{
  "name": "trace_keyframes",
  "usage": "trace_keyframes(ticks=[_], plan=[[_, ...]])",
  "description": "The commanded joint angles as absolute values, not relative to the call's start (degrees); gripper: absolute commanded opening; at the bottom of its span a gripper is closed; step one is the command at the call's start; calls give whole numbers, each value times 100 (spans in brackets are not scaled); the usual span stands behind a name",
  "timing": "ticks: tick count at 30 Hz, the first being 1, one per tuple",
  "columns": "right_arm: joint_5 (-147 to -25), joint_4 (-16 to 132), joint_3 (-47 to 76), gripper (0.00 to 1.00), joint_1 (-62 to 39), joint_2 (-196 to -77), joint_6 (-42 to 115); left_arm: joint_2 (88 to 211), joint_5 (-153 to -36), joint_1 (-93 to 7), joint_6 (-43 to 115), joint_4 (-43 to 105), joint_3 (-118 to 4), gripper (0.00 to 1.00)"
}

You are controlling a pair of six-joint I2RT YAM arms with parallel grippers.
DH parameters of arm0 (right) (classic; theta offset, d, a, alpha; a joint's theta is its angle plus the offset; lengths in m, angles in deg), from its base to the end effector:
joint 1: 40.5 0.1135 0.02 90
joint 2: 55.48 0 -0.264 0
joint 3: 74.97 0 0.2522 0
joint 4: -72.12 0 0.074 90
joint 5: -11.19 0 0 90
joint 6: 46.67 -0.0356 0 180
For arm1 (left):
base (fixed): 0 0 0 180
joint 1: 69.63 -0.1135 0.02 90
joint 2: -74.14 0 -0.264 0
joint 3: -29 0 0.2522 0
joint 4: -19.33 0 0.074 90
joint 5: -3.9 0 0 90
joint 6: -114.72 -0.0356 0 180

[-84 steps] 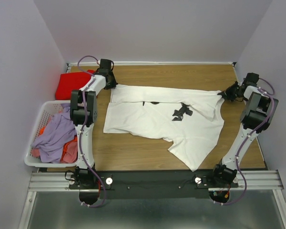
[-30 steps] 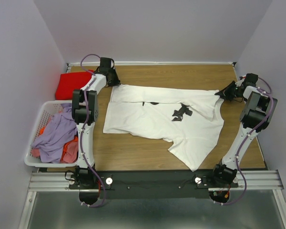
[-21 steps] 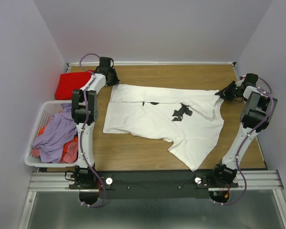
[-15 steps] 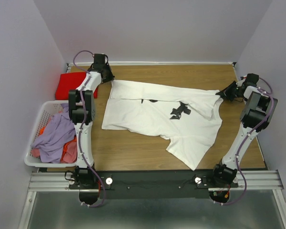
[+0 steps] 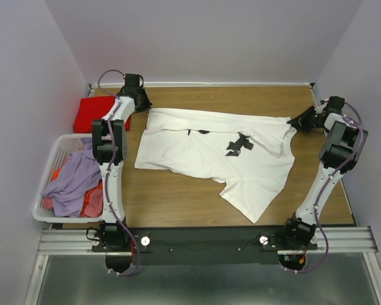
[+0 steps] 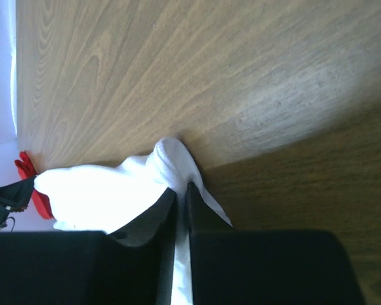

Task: Fold and stack the t-shirts
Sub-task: Fold the tshirt

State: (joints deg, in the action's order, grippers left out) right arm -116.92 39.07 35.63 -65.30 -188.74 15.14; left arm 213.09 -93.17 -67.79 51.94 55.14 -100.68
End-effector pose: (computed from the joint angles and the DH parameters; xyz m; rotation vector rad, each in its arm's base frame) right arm 0.4550 -0.1861 0.1243 0.8541 2.2949 0.8629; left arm 0.5448 -0.0219 0.1688 -0.4643 2.3389 -0.3898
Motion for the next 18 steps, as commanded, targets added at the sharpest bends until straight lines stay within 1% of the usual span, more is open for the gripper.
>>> trace_keyframes(ticks=[1, 2, 3, 5, 6, 8, 12, 16, 17, 18], plan=[[-11687, 3982, 3845, 23, -6626, -19084, 1590, 21415, -9234, -6867, 5012, 5296, -10385, 17], [-11704, 3982, 3898, 27, -6617, -19075, 1599, 21406, -9269, -6867, 4995, 5252, -10412, 23], [-11705, 3982, 3907, 35, -6608, -19014, 1608, 21380, -9321, -6867, 4995, 5156, -10438, 35], [-11670, 3982, 3925, 41, -6582, -18935, 1661, 21301, -9418, -6858, 4986, 5059, -10429, 48], [-11608, 3982, 3925, 46, -6564, -18821, 1696, 21170, -9427, -6832, 4986, 4971, -10368, 58], [-11529, 3982, 3898, 48, -6547, -18663, 1722, 21011, -9419, -6797, 4907, 4866, -10307, 73], [-11126, 3973, 3705, 48, -6485, -18153, 1836, 20440, -9340, -6691, 4854, 4751, -9982, 75], [-10809, 3955, 3100, 50, -6222, -17336, 2029, 19641, -8901, -6437, 4819, 4742, -9174, 74], [-10564, 3929, 2811, 52, -6047, -17074, 2152, 19387, -8813, -6349, 4749, 4733, -8842, 74], [-10397, 3903, 2809, 52, -6045, -17071, 2153, 19384, -8708, -6279, 4748, 4742, -8839, 74]])
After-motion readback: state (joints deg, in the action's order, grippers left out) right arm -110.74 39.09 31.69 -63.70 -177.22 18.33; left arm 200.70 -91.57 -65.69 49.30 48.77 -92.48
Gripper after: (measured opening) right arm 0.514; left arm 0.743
